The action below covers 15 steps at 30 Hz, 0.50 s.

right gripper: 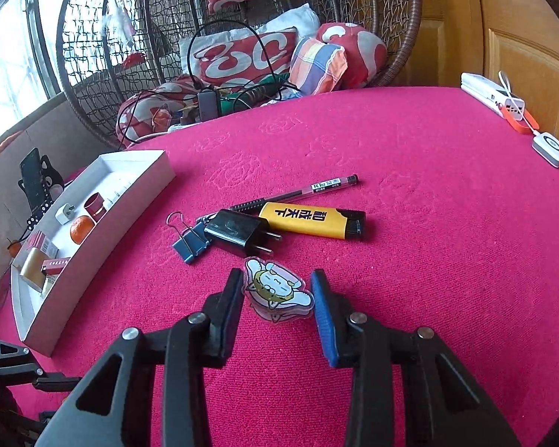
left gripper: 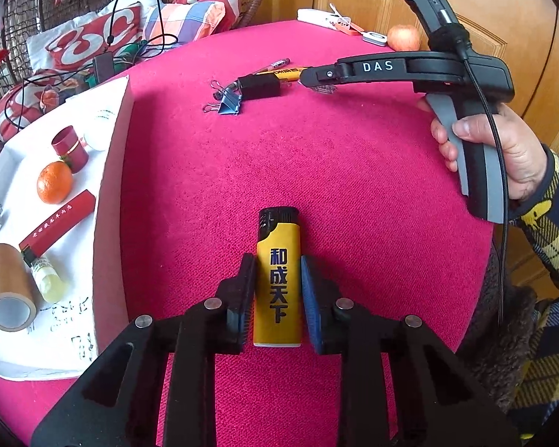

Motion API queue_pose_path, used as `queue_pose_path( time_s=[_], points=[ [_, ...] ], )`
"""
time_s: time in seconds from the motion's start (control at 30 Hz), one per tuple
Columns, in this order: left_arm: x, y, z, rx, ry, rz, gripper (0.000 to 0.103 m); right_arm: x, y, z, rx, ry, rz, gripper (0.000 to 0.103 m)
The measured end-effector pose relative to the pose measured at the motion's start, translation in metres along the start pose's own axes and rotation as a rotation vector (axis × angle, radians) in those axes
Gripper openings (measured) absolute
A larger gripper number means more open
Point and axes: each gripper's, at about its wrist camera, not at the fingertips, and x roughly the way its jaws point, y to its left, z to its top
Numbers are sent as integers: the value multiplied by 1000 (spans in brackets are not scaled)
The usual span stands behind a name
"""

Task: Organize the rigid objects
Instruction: 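Place the lighter with the left tool while the right places the badge in the tray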

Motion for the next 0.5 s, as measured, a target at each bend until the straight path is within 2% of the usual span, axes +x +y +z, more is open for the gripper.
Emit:
queue_pose_path(
  time_s=[0.23, 0.37, 0.5],
  points=[
    [-28, 7, 7, -59, -138, 7, 24, -18, 2, 0, 30, -43, 70, 36],
    [-39, 13, 8, -90, -169, 32, 24, -32, 12, 6, 16, -82, 95, 36],
    [-45, 25, 8, -127, -187, 100, 24, -41, 26, 9, -11, -103, 122, 36]
  ],
)
